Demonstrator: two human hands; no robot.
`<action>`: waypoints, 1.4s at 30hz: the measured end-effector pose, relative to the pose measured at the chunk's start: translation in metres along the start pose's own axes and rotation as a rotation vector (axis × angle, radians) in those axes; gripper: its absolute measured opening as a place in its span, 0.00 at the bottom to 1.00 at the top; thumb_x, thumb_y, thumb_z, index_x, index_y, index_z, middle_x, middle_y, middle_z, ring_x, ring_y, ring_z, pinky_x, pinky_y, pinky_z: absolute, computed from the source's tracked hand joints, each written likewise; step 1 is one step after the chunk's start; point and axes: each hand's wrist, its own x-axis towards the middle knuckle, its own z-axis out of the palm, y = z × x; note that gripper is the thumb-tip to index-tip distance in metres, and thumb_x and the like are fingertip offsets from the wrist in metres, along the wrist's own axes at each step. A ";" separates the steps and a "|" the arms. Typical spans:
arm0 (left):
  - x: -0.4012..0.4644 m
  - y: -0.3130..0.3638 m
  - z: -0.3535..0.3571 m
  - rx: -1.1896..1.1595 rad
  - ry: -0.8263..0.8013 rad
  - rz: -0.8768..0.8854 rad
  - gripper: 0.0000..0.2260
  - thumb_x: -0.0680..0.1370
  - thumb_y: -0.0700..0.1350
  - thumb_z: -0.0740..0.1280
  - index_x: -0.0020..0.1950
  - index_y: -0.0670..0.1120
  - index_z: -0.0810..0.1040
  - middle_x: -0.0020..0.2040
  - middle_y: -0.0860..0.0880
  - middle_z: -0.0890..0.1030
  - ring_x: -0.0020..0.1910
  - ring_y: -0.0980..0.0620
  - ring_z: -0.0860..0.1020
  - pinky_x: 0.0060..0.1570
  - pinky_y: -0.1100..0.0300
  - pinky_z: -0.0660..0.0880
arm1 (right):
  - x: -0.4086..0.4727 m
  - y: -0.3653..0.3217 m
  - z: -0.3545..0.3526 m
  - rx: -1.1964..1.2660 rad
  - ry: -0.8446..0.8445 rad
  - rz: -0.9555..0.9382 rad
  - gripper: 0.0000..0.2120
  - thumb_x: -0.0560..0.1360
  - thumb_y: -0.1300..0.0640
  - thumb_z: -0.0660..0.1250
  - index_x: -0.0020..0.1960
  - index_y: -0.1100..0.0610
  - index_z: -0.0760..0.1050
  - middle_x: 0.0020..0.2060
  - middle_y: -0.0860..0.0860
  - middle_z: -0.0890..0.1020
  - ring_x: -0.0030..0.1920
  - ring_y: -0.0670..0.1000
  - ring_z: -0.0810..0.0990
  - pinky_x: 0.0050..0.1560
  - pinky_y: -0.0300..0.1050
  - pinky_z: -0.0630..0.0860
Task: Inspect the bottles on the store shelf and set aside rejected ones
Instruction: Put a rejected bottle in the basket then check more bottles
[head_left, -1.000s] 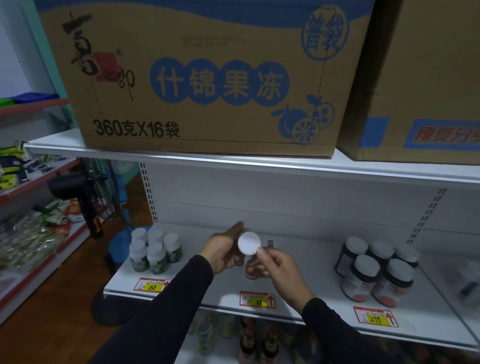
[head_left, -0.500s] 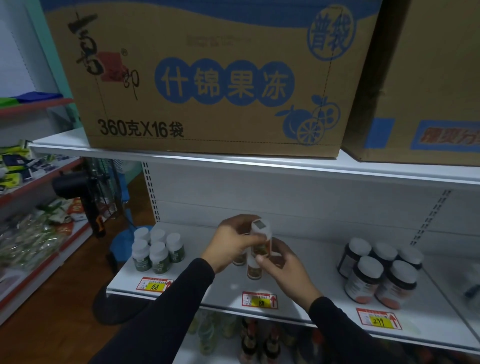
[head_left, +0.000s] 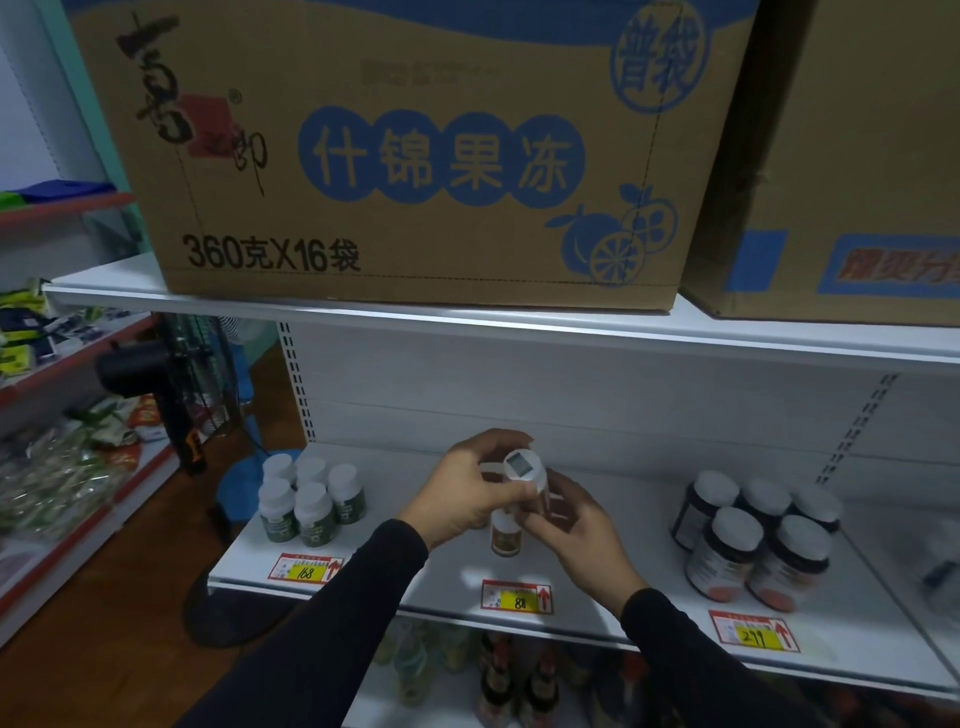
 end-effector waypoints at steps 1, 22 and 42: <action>0.003 -0.001 -0.001 0.032 0.001 -0.004 0.17 0.71 0.39 0.76 0.58 0.50 0.80 0.54 0.51 0.82 0.55 0.56 0.80 0.56 0.56 0.79 | 0.000 0.002 -0.001 -0.024 -0.007 -0.010 0.21 0.75 0.57 0.72 0.64 0.42 0.73 0.57 0.46 0.80 0.54 0.40 0.80 0.52 0.34 0.77; 0.078 -0.051 -0.001 0.543 0.118 -0.190 0.21 0.77 0.49 0.70 0.68 0.45 0.75 0.63 0.46 0.76 0.55 0.51 0.76 0.53 0.67 0.67 | 0.009 0.113 -0.029 -0.838 0.032 0.163 0.31 0.77 0.36 0.53 0.73 0.54 0.67 0.71 0.51 0.70 0.69 0.50 0.69 0.68 0.39 0.64; 0.080 -0.095 0.016 0.672 -0.148 -0.333 0.15 0.78 0.45 0.65 0.65 0.48 0.78 0.62 0.46 0.78 0.59 0.49 0.76 0.51 0.64 0.67 | 0.012 0.151 -0.020 -1.089 -0.051 0.264 0.33 0.77 0.35 0.49 0.67 0.57 0.75 0.69 0.59 0.74 0.69 0.61 0.72 0.71 0.58 0.65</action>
